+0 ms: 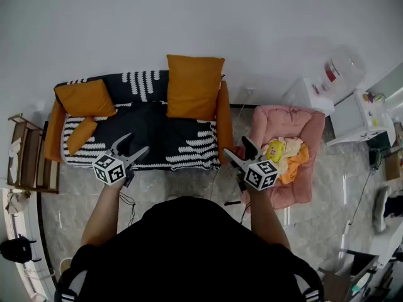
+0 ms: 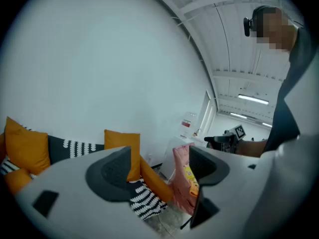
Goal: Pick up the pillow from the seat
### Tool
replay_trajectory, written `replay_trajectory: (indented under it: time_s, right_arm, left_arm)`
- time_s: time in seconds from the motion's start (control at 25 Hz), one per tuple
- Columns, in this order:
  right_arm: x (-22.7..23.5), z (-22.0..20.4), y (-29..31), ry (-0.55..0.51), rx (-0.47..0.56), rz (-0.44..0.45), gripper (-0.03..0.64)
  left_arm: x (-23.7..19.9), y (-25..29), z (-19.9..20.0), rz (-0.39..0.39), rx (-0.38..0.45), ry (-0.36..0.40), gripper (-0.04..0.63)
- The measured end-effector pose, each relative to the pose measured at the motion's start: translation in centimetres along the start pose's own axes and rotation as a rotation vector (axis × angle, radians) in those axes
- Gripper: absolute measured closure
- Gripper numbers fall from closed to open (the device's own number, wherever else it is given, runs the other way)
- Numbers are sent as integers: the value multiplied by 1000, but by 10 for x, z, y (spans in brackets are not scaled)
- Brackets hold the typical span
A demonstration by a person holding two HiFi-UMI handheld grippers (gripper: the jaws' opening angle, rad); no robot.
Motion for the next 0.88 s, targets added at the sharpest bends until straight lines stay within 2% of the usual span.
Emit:
replay_trajectory:
  time_s: [0.28, 0.64, 0.88]
  right_arm:
    - [27, -11, -32, 9, -20, 25, 209]
    - [49, 3, -52, 40, 52, 71, 186]
    - [58, 13, -62, 37, 65, 70, 181]
  left_arm:
    - [49, 30, -4, -10, 1, -2, 224]
    - [71, 33, -14, 30, 5, -25, 225]
    - [85, 41, -15, 11, 12, -21, 225]
Point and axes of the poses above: the fingertips, and each gripper's own axes: y forward along the fingers, x to its right, z out of its top, the point moved 3 cm from there along -y, backward along the fingers, and after that the axes turned 3 degrees about -y, right-handed, at the moved point
